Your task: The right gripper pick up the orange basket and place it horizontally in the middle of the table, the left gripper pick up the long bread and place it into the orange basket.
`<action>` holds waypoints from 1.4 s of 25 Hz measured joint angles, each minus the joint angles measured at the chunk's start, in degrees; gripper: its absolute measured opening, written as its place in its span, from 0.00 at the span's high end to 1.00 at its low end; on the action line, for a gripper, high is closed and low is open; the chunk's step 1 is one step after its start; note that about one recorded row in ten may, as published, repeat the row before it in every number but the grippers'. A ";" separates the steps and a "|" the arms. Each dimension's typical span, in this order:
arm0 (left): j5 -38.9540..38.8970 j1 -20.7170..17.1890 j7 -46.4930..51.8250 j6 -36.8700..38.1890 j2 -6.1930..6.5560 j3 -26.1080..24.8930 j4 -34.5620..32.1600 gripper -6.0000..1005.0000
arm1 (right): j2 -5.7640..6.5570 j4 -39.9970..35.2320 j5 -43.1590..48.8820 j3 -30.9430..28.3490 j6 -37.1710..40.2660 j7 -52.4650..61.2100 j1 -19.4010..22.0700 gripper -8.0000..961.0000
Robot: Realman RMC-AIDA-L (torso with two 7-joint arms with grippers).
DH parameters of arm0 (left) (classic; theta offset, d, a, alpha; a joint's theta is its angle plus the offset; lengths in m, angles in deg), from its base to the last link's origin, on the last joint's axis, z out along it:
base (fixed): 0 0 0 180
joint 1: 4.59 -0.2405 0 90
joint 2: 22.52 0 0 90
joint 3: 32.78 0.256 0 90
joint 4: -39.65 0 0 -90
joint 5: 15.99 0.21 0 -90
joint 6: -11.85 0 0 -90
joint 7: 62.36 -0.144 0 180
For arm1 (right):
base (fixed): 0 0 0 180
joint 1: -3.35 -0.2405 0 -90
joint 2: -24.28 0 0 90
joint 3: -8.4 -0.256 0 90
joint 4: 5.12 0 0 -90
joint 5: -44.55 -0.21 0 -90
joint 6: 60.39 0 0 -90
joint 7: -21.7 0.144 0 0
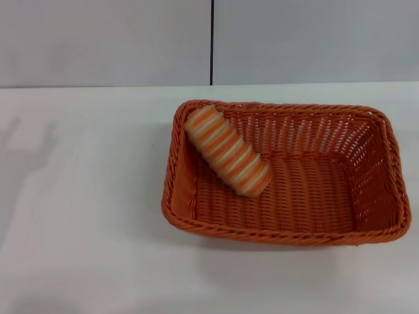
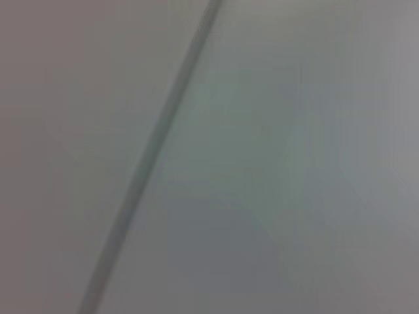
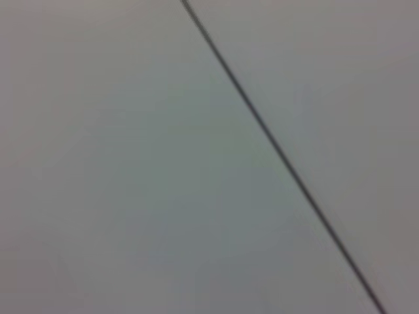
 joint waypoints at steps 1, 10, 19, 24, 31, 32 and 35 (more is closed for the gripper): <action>0.00 -1.71 -2.74 0.90 -0.07 -3.48 1.16 0.19 | -0.04 0.61 0.00 -0.80 0.14 -0.87 0.03 0.24; 0.01 -4.57 -15.33 3.44 -0.30 -9.93 4.85 0.21 | -1.13 5.00 -0.08 -8.34 2.49 -10.44 0.06 0.24; -0.03 -4.52 -16.77 3.74 -0.33 -11.19 4.92 0.26 | -1.47 6.97 -0.08 -12.87 3.85 -12.21 0.77 0.24; -0.06 -4.59 -16.79 3.35 -0.32 -11.57 4.95 0.29 | -1.47 7.20 -0.08 -14.17 4.50 -12.33 0.95 0.24; -0.05 -5.03 -16.32 1.62 -0.46 -11.64 5.50 0.33 | -1.47 7.49 -0.07 -14.56 4.92 -12.36 0.97 0.24; -0.05 -5.11 -16.31 1.50 -0.46 -11.64 5.63 0.33 | -1.46 7.49 -0.07 -14.57 4.94 -12.36 0.97 0.24; -0.05 -5.86 -16.25 0.92 -0.40 -11.66 7.10 0.33 | -1.47 7.50 -0.06 -14.59 5.00 -12.38 0.97 0.24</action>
